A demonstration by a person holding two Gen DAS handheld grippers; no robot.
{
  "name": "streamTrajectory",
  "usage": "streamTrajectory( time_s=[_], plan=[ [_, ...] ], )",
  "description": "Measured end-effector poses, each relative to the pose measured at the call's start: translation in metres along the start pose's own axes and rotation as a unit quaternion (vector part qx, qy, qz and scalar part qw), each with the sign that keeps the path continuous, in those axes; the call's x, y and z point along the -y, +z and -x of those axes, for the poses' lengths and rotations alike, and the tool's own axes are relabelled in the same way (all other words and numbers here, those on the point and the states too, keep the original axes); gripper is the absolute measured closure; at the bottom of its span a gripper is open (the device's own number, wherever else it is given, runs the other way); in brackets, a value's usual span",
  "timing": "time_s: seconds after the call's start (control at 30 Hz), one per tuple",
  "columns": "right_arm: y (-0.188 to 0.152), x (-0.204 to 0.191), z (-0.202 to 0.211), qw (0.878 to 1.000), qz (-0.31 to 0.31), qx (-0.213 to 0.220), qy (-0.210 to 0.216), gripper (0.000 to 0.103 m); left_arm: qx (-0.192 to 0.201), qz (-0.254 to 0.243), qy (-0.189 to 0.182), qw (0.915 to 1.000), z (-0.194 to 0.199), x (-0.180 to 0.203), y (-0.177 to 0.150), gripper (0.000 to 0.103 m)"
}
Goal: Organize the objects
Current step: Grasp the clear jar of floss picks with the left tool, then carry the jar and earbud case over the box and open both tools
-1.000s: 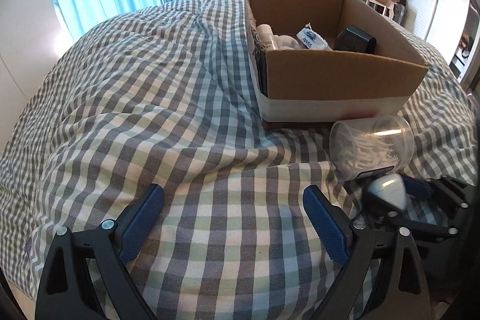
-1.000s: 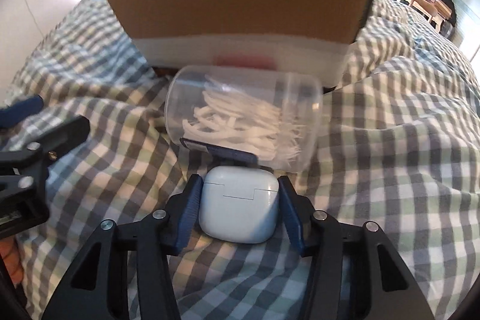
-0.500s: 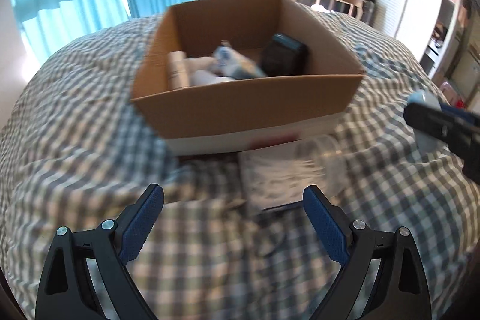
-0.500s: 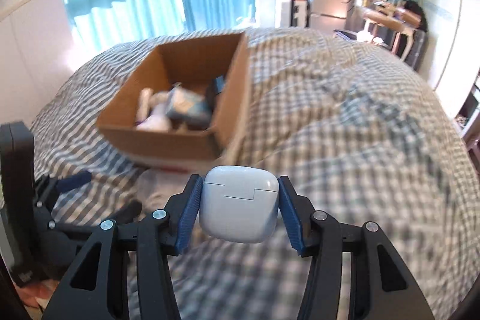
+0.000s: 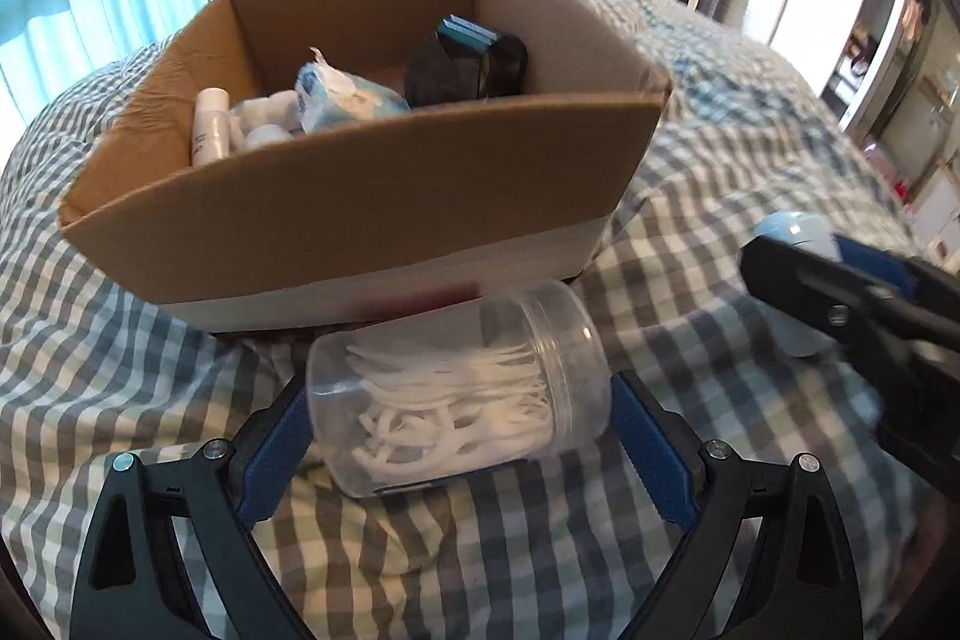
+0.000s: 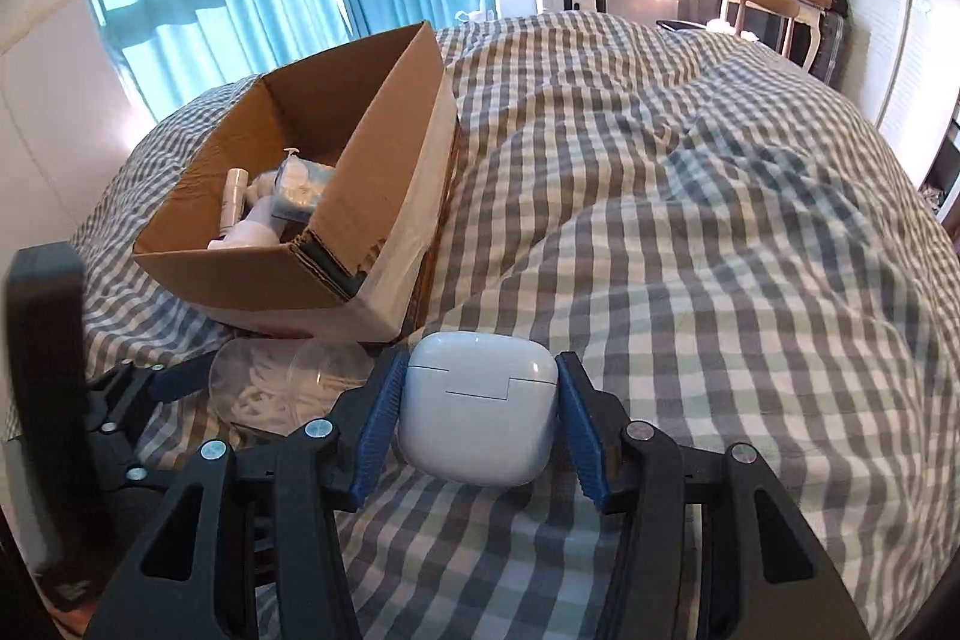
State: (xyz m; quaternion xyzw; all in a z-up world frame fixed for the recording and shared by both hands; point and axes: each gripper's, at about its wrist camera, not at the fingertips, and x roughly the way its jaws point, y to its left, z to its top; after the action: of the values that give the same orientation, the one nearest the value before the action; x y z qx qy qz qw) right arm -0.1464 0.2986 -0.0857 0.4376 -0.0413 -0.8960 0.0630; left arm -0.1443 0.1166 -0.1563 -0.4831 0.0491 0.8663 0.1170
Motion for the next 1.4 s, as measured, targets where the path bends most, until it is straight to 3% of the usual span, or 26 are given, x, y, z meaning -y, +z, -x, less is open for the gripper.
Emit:
streamTrajectory(
  time_s=[0.17, 0.43, 0.63, 0.8, 1.03, 1.4],
  plan=[
    [-0.002, 0.001, -0.002, 1.0, -0.004, -0.004, 0.002, 0.052, -0.004, -0.004, 0.005, 1.0, -0.018, 0.0, 0.001, 0.007],
    [-0.007, -0.007, -0.004, 1.0, 0.009, -0.005, -0.012, 0.052, 0.015, -0.006, 0.006, 0.9998, -0.011, 0.001, 0.001, 0.009],
    [-0.011, -0.014, 0.006, 1.0, 0.015, 0.002, -0.021, 0.052, 0.036, -0.017, 0.001, 0.9992, 0.025, 0.004, -0.008, 0.009],
    [-0.015, -0.024, 0.03, 0.999, 0.022, 0.019, -0.02, 0.052, 0.049, -0.026, 0.027, 0.9981, 0.057, -0.003, -0.012, 0.009],
    [-0.016, -0.044, 0.062, 0.999, 0.038, 0.036, -0.012, 0.052, 0.085, -0.014, 0.027, 0.9959, 0.103, -0.022, -0.021, 0.009],
    [0.032, -0.078, 0.113, 0.993, 0.075, 0.092, 0.004, 0.052, 0.168, -0.003, 0.044, 0.9849, 0.163, -0.059, 0.03, 0.009]
  ],
)
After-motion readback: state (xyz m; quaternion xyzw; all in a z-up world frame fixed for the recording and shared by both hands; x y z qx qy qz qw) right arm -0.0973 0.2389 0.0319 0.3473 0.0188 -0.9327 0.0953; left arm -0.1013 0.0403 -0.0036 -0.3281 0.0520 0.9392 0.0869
